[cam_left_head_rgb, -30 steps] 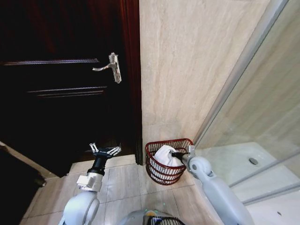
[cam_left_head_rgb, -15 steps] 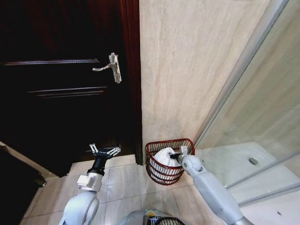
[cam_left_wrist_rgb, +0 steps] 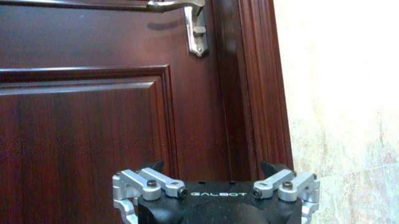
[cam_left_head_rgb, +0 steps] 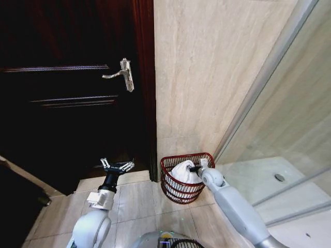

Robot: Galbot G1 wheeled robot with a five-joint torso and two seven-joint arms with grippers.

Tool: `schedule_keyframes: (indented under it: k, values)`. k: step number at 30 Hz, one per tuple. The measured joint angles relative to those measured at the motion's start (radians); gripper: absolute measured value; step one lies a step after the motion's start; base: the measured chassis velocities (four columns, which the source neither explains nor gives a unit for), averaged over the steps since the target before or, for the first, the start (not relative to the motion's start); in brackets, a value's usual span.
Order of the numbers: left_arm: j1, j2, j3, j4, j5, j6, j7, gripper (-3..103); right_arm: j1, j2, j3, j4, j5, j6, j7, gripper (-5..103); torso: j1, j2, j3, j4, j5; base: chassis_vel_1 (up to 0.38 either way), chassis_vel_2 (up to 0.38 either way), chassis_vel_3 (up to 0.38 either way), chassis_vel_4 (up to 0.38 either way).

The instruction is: Discard the used towel into the hamper.

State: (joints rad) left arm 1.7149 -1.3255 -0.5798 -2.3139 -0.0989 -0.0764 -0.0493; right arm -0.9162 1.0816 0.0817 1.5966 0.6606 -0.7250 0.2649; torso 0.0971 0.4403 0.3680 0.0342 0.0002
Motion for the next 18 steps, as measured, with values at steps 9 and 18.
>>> schedule_keyframes:
  k: [9, 18]
  values:
    - [0.017, 0.001, -0.025, -0.024, -0.004, -0.006, 0.000, 100, -0.025, -0.053, 0.038, 0.028, -0.070, -0.005, -0.019, 80, 0.000, 0.000, 0.000, 0.0000, -0.0001, 0.000, 0.000, 0.000, 0.000]
    - [0.026, 0.006, -0.022, -0.047, -0.005, -0.011, 0.000, 100, -0.063, -0.080, 0.094, 0.045, -0.111, 0.003, -0.015, 100, 0.000, 0.000, 0.000, 0.0001, -0.0001, 0.000, 0.000, 0.000, 0.000]
